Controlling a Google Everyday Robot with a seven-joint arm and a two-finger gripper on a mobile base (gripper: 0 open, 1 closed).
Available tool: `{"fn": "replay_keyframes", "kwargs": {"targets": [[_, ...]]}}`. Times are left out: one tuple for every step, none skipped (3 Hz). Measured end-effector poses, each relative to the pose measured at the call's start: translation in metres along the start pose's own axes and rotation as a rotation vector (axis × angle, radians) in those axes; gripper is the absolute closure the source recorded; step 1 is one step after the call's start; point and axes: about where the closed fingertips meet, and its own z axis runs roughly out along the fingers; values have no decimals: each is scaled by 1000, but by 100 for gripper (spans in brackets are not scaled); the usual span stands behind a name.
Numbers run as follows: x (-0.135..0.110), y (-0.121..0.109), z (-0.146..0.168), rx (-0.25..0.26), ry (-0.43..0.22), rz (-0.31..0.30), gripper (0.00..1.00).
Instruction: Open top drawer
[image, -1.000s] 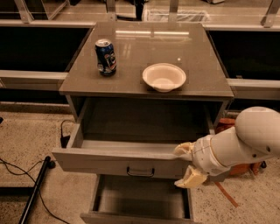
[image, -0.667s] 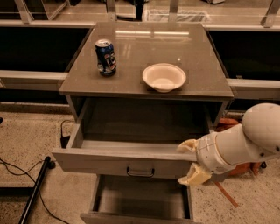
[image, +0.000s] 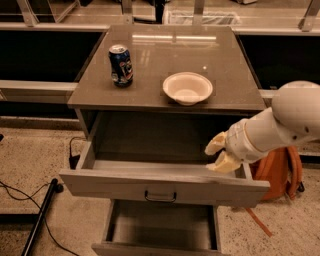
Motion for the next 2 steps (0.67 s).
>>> {"fn": "replay_keyframes", "kwargs": {"targets": [[9,-36,26,-17,2,26,83],[17,-42,58,-46,20,47,100]]}}
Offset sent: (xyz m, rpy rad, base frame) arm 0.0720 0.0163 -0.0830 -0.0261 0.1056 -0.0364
